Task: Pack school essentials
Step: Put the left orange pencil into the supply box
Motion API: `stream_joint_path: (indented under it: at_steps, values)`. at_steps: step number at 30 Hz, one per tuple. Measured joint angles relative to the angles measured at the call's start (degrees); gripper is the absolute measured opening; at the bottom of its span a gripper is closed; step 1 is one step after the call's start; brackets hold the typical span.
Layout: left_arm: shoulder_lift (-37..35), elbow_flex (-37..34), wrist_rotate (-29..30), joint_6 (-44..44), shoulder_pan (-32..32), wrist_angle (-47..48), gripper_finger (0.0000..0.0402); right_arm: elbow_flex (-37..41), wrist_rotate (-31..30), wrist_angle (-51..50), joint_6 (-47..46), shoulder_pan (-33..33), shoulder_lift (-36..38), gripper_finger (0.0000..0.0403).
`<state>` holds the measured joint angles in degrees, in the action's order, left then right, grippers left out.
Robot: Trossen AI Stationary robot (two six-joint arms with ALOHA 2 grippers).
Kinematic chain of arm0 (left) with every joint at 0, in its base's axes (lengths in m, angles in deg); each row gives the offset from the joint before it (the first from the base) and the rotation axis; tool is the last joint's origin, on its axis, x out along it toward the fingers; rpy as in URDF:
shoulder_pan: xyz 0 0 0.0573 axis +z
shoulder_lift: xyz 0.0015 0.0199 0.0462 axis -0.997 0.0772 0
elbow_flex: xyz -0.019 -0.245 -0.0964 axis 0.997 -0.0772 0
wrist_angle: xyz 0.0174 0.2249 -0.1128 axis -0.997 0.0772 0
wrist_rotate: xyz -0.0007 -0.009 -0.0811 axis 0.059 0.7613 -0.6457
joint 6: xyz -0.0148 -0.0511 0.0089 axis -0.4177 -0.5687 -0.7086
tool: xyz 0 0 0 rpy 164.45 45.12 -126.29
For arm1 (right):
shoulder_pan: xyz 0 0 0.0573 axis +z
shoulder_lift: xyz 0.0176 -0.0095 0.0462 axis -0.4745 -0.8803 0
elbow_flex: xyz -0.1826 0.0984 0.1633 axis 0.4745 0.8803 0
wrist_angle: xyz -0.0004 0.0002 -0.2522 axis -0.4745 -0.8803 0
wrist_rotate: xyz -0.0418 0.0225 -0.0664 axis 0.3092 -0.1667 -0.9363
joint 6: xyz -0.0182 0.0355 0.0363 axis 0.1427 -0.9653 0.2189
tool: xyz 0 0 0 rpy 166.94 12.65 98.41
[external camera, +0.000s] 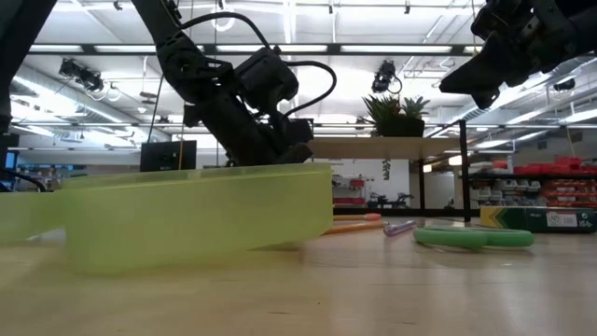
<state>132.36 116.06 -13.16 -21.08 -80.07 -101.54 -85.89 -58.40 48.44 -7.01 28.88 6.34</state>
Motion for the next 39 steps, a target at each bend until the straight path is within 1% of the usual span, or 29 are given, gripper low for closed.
stream_joint_path:
  at_steps: [4, 7, 16, 24, 39]
  values:
    - [-0.3, 0.0, 0.0, 0.0, 0.0, 0.2, 0.002, 0.0, 0.0, 0.0, 0.0, 0.0, 0.0, 0.006]
    - [-1.4, 0.1, 0.0, 0.0, 0.0, 1.0, 0.0017, 0.0, 0.0, 0.0, 0.0, 0.0, 0.0, 0.006]
    - [-7.8, 0.1, 0.0, 0.2, -0.1, 4.8, 0.0017, 0.0, 0.0, 0.0, 0.0, 0.0, 0.0, 0.006]
    - [-11.7, 0.1, 0.0, 0.7, -1.1, 5.2, 0.0018, 0.0, 0.0, -0.1, 0.0, 0.0, 0.0, 0.006]
    - [-13.3, 0.0, 0.0, 1.4, -5.6, 6.7, 0.0013, 0.0, 0.0, -0.2, 0.7, 0.0, 0.1, 0.006]
